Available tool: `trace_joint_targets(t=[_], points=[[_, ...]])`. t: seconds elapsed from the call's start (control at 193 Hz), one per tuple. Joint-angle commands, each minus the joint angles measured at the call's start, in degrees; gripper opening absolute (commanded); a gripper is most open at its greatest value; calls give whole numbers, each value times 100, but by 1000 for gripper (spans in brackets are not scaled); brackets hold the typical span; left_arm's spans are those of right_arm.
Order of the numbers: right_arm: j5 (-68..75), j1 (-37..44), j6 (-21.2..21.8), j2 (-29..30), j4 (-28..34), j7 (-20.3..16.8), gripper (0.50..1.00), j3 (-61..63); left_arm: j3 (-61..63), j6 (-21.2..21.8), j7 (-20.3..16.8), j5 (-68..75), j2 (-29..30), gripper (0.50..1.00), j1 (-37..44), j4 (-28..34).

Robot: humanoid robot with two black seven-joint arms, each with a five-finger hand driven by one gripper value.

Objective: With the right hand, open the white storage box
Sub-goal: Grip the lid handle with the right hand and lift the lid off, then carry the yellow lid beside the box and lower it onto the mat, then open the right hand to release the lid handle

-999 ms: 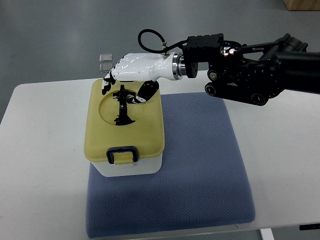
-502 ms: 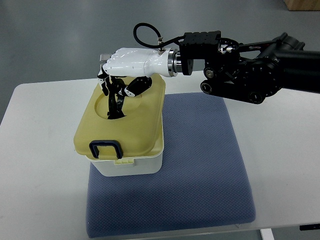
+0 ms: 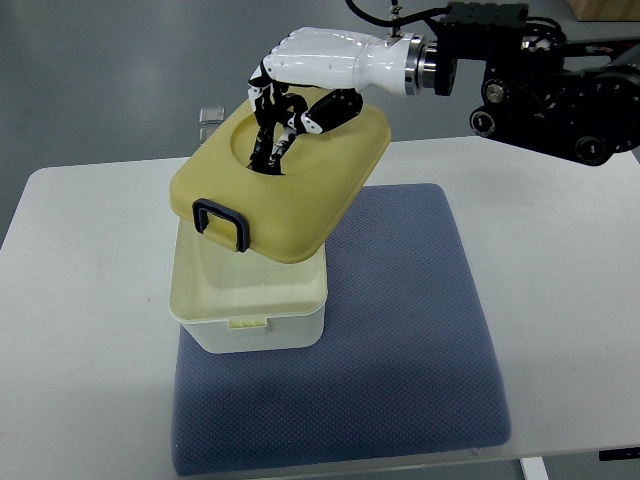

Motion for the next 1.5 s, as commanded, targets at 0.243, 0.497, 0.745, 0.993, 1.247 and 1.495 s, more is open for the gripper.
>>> trace_joint_targets(t=[0.243,0.497,0.745,0.993,1.247,1.495], points=[[-117,-151,503,-1531,141,505,500,-181,-1,-1,0,0,0,1000,1,8],[-354,-247,467,-2121,132,639,500,-963,17,-1,0,0,0,1000,1,-1],[-618,-810,98,-2042,97,639,500,-1333,35,-1,9,0,0,1000,1,-28],[-627,-1188,-420,-1576,97,639,500,-1333,26,-1,9,0,0,1000,1,-28],[-618,-1434,-710,-1005,62,639,500,-1315,17,-1,9,0,0,1000,1,-28],[-574,-1618,-825,-758,9,639,500,-1280,17,17,9,0,0,1000,9,-28]])
